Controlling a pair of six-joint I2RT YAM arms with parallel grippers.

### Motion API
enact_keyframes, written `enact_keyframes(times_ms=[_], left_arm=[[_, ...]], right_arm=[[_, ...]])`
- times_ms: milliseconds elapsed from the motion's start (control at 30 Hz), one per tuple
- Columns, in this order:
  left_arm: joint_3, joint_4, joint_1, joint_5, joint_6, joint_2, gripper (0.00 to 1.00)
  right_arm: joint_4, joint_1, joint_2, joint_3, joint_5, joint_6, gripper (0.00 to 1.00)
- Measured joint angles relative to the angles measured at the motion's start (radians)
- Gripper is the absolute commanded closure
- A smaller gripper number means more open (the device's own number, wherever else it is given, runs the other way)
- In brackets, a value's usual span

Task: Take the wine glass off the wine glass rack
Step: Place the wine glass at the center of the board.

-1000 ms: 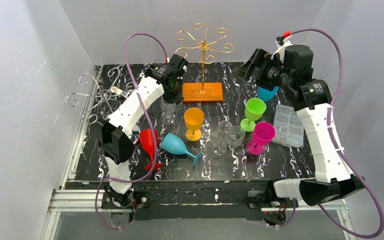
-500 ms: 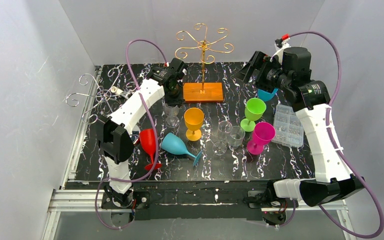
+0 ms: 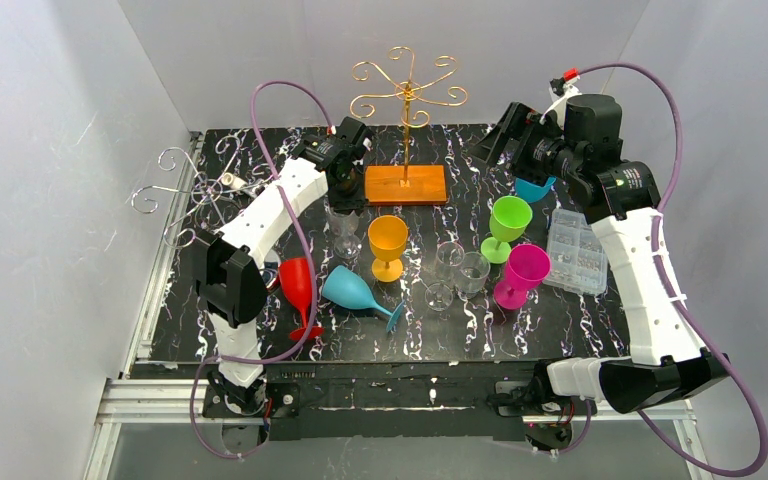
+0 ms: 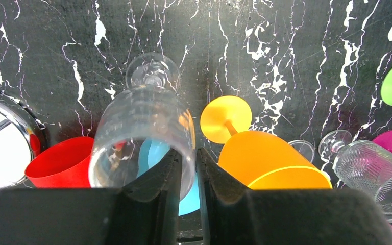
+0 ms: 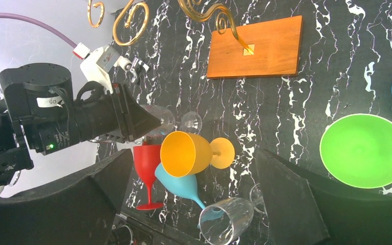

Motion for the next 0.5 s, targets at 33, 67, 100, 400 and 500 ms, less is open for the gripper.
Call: enact_keyframes(times_ms=[33, 67, 100, 400, 500], left_arm=[[0.000, 0.000, 0.000, 0.000, 0.002, 0.000, 0.79], [0.000, 0.002, 0.000, 0.000, 0.003, 0.000, 0.77], [0.001, 0.002, 0.000, -0.001, 0.005, 0.000, 0.76], [0.049, -0.018, 0.000, -0.005, 0.019, 0.000, 0.72], [0.066, -0.025, 0.000, -0.009, 0.024, 0.000, 0.70]], right_arm=[[0.000, 0.000, 0.000, 0.000, 0.000, 0.000, 0.00], [0.000, 0.000, 0.000, 0.000, 0.000, -0.001, 0.00], [0.000, 0.000, 0.000, 0.000, 0.000, -0.002, 0.00], [0.000, 0.000, 0.000, 0.000, 0.000, -0.002, 0.00], [0.000, 0.000, -0.001, 0.000, 0.000, -0.002, 0.00]])
